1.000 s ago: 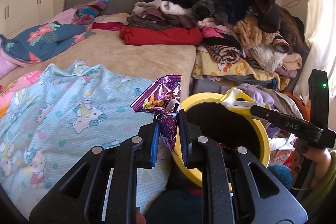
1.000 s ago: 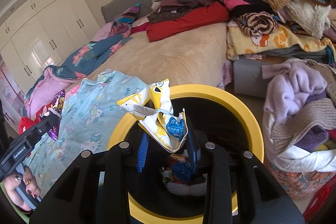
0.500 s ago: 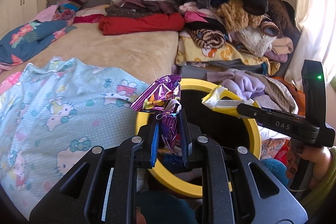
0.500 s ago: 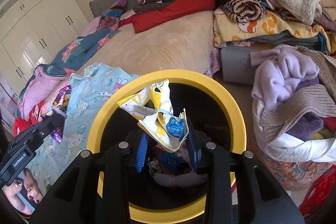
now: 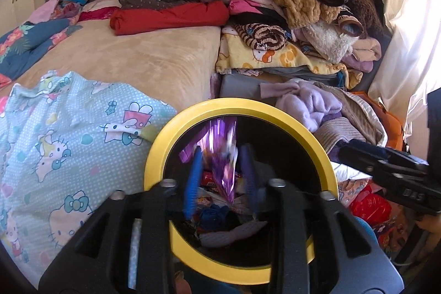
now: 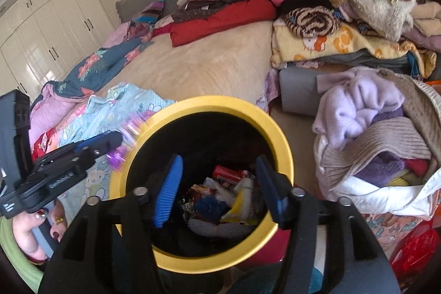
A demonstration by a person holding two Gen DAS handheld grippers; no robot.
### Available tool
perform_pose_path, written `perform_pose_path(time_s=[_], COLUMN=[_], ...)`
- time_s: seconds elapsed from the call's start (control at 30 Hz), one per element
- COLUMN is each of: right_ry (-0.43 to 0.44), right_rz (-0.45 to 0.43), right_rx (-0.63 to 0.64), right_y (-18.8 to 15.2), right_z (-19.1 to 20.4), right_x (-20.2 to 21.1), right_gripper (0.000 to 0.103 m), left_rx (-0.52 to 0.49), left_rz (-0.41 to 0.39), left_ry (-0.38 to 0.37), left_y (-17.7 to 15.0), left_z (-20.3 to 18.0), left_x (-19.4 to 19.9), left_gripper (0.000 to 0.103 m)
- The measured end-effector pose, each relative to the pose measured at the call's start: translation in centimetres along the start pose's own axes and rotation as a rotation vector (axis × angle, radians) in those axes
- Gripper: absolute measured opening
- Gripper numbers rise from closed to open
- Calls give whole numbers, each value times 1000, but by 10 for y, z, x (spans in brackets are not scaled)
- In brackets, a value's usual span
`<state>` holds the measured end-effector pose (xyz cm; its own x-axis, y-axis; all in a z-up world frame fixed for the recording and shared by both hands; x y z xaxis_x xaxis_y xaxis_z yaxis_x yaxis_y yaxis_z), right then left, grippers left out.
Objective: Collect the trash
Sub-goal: 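Open both tools to drop the purple and yellow wrappers into the bin, then withdraw both tools from the bin opening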
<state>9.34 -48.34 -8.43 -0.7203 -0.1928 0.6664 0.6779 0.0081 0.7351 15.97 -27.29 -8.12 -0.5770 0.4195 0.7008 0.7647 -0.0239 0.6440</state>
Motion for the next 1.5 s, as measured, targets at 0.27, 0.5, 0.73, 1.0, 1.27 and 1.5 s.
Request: perform_pose_path(time_s=[0.27,0.5,0.73,1.0,1.27,1.5], right_ry=[-20,1,32,53,39,1], right_rz=[-76,-124,-169,-177,-221,-347], right_rx=[33,70,126,193,240,264], right_y=[3,7,6,-1,-12,-18], right_z=[17,52,106,159,195,205], right_x=[28,36,36,30,26,39], right_gripper=[79,86,94,97,97,97], left_rx=[12,60,111,168,203,197], left_rz=[-20,-54,-112,-171,-267,-376], left_ry=[41,110,152,188,191,200], left_y=[-2,-6,-16,-31,-49,-56], left_z=[16,53,92,130,153,156], left_x=[20,55,99,139,172,196], left_gripper=[54,76,92,92,92,92])
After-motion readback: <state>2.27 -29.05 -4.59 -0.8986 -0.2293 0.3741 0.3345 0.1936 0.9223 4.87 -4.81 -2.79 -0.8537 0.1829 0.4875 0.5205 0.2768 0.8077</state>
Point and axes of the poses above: each gripper's, at about its wrist camera, not at the fingertips, and x roughly against the way its jaws point, z to its left, y to its top, the point moved 3 cm from there along -x, roughly the way its jaws point, and after that the axes turned 14 degrees about x, right-handed, at the moved point
